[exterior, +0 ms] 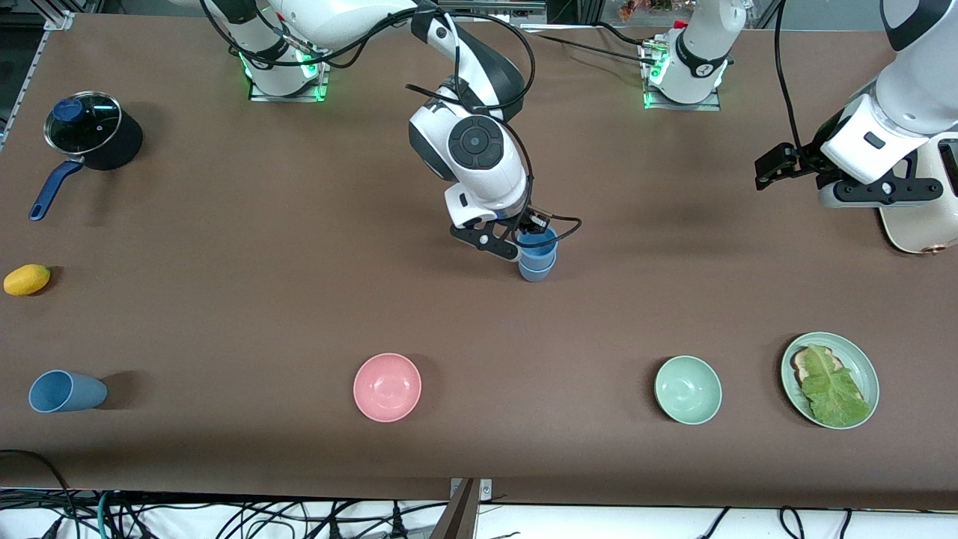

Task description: Stack blue cups with both arms

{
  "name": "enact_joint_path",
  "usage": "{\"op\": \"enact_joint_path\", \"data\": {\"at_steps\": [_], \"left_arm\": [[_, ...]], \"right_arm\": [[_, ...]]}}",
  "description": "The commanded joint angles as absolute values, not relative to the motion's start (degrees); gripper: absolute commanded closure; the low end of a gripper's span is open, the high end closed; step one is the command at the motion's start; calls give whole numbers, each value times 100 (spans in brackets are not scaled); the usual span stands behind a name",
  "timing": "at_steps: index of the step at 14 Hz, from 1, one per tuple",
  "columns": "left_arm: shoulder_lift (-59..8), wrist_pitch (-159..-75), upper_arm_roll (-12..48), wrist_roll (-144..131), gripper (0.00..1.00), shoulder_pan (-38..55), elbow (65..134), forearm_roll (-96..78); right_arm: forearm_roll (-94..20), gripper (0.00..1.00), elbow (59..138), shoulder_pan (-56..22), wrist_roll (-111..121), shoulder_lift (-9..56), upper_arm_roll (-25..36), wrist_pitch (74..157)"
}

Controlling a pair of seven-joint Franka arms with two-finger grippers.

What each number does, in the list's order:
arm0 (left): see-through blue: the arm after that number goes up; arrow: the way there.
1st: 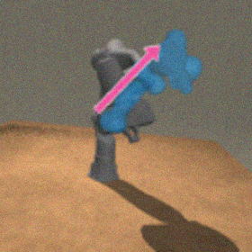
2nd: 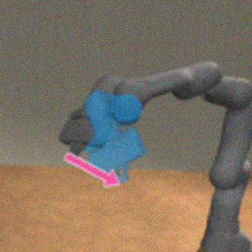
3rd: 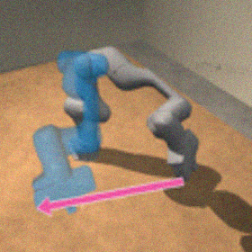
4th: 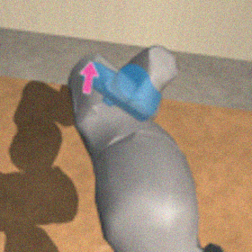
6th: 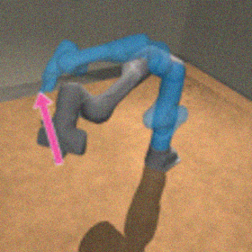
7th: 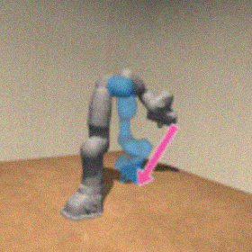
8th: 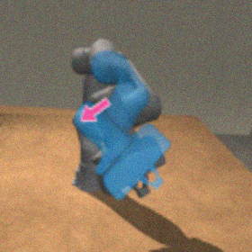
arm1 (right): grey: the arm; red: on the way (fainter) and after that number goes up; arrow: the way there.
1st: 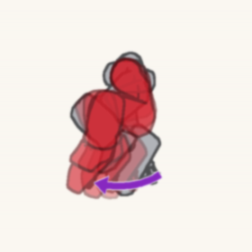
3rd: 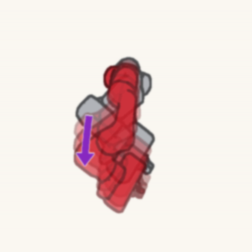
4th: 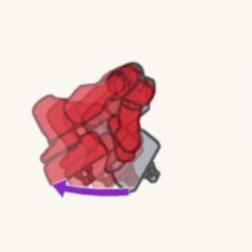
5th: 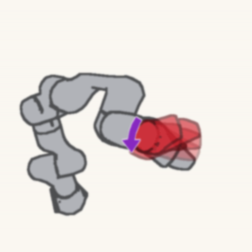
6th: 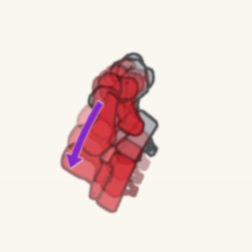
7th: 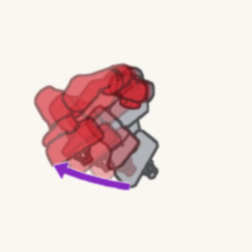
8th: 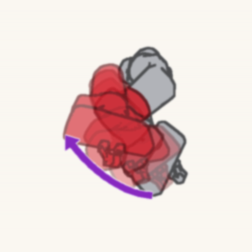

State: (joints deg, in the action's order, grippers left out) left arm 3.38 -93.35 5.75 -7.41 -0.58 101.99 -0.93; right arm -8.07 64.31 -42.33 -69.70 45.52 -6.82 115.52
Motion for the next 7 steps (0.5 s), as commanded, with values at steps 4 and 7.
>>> {"op": "enact_joint_path", "data": {"at_steps": [4, 7], "left_arm": [[290, -9193, 589, -668, 0, -88, 10055, -79], [290, -9185, 589, -668, 0, -88, 10046, -79]], "right_arm": [[-273, 0, 6205, -4210, -6996, 4588, -677, 11426], [-316, 0, 6214, -3754, -6874, 4290, -668, 11068]]}}
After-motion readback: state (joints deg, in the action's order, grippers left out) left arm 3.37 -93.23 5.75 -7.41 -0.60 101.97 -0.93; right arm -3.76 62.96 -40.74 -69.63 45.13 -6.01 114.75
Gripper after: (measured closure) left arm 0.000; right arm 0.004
